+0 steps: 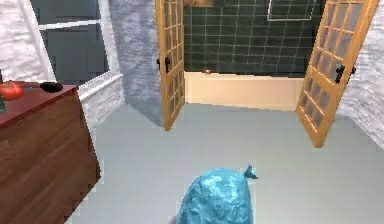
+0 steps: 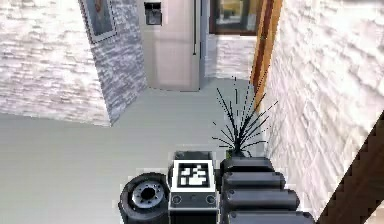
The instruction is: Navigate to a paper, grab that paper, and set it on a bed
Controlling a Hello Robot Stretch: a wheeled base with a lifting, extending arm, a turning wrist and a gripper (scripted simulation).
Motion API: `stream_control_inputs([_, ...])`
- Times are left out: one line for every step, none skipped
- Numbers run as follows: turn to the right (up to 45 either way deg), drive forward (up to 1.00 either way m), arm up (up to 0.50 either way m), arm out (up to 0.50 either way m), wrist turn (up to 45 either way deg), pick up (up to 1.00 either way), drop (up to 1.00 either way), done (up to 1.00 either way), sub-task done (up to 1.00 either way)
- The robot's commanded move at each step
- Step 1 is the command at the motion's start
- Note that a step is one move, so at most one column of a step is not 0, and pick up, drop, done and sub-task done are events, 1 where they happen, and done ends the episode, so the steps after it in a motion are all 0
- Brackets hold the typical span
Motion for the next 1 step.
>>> stream_control_inputs([45.0,0.0,0.0,0.0,0.0,0.0,0.0,0.0,0.0])
